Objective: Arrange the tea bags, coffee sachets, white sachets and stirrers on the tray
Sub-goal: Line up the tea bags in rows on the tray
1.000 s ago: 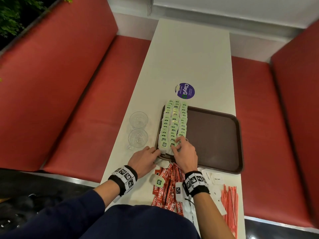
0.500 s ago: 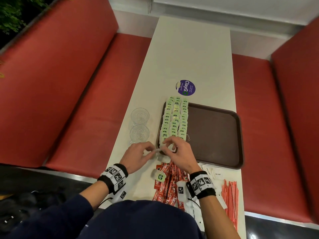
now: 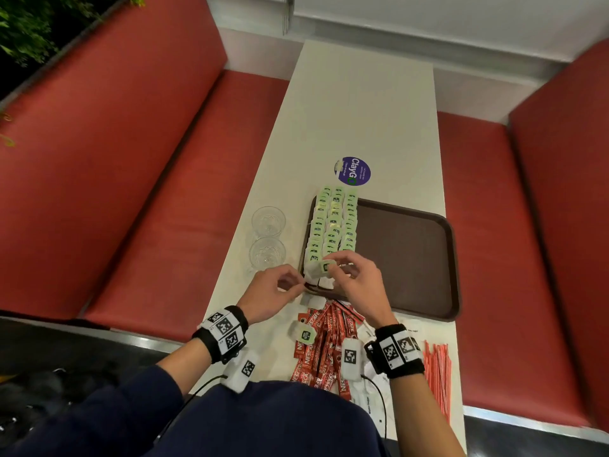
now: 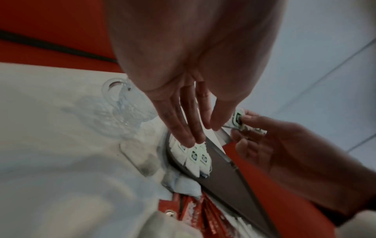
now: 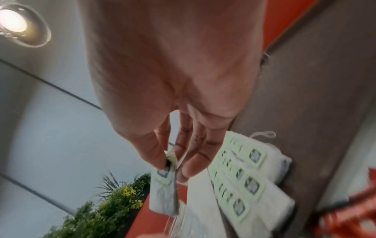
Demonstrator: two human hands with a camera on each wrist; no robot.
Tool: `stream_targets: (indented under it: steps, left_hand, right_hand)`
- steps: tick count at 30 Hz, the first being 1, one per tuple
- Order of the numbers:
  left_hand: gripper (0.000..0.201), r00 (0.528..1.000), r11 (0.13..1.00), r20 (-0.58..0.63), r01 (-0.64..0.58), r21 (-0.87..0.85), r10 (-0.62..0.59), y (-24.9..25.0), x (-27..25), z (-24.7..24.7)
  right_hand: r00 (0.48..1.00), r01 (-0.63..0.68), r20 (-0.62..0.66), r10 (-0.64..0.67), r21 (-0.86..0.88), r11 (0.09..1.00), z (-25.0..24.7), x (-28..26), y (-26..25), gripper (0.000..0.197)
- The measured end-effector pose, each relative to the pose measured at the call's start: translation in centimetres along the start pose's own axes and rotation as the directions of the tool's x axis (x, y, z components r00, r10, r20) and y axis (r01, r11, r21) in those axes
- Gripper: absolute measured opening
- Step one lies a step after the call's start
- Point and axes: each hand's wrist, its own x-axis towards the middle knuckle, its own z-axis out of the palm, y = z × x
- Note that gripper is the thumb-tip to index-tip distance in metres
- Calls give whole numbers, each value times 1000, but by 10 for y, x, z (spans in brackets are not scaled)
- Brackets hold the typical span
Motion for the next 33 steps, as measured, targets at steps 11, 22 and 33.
stream_targets:
  steps: [11,22,33]
  left_hand:
    - [34,995,757,78,-102,645,68,-50,-14,-8]
    - [42,996,637,87,-69,768,2,-60,-10,-7]
    - [28,995,569,99,-85,818,5,-69,-15,-12]
  right_hand:
    - [989,12,128,78,-582,813,-46,32,36,14]
    - [991,-8,95,92,-649,760,-24,50,51,18]
    - [910,341,411,-58,-659,670,24,0,31,10]
